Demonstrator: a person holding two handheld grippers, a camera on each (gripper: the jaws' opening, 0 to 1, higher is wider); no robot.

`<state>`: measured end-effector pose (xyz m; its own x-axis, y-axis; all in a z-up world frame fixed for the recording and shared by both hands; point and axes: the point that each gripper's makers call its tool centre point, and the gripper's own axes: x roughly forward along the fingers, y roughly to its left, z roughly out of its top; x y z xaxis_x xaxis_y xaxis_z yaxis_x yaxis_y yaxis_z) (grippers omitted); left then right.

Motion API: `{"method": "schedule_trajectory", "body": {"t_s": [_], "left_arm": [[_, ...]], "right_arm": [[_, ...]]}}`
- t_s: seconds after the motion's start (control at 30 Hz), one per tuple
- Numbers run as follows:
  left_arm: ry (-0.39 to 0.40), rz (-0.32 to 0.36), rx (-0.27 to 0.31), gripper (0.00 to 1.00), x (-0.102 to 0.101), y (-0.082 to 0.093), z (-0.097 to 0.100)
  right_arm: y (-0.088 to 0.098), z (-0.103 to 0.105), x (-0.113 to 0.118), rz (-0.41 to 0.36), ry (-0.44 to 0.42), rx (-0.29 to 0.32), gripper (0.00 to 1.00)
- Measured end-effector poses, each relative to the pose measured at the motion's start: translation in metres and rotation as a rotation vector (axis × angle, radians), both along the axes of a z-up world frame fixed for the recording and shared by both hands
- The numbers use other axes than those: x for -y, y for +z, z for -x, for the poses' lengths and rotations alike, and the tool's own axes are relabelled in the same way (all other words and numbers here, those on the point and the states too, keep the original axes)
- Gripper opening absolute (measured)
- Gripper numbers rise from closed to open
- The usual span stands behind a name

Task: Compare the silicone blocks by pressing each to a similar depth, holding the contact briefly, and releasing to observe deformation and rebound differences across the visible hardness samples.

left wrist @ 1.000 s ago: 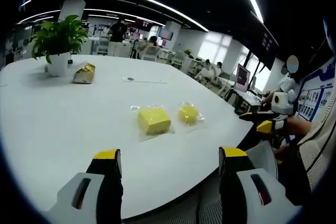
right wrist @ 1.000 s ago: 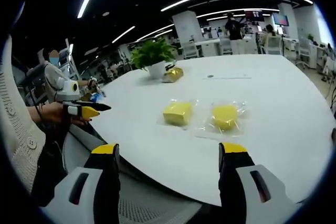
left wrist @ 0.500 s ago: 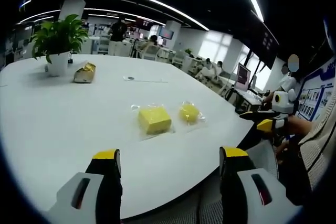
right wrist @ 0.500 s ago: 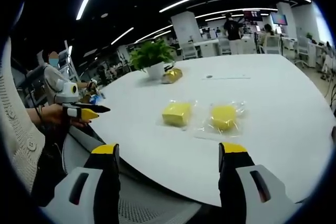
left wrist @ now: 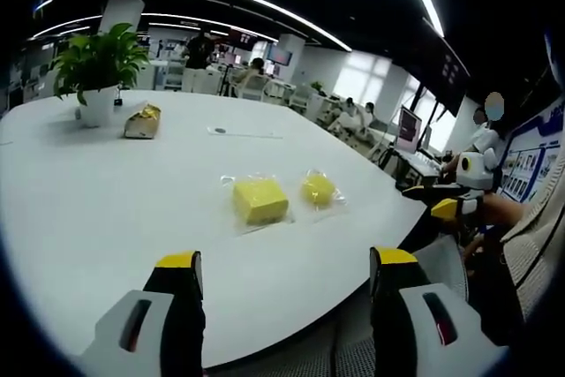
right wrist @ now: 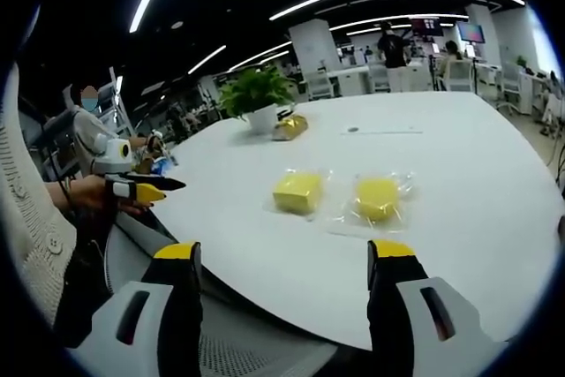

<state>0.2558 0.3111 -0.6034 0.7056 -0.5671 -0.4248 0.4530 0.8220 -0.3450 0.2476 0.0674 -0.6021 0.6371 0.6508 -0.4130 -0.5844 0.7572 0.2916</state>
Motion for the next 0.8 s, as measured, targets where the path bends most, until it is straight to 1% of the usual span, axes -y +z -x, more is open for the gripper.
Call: {"method": "schedule_trajectory", "body": {"t_s": [0.53, 0.67, 0.8], "left_arm": [[-0.007, -0.003, -0.003, 0.77, 0.0012, -0.0003, 0.0008], [-0.008, -0.003, -0.003, 0.77, 0.0014, -0.0005, 0.0013], [-0.001, 0.002, 0.001, 0.76, 0.0005, 0.0003, 0.0011]], "right_arm": [[0.0021, -0.0009, -0.0013, -0.001, 0.003, 0.003, 0.72], [-0.0015, 0.0003, -0.0024, 0.012, 0.008, -0.002, 0.72], [-0.0024, 0.0016, -0.0033, 0.005, 0.005, -0.005, 0.72]]}}
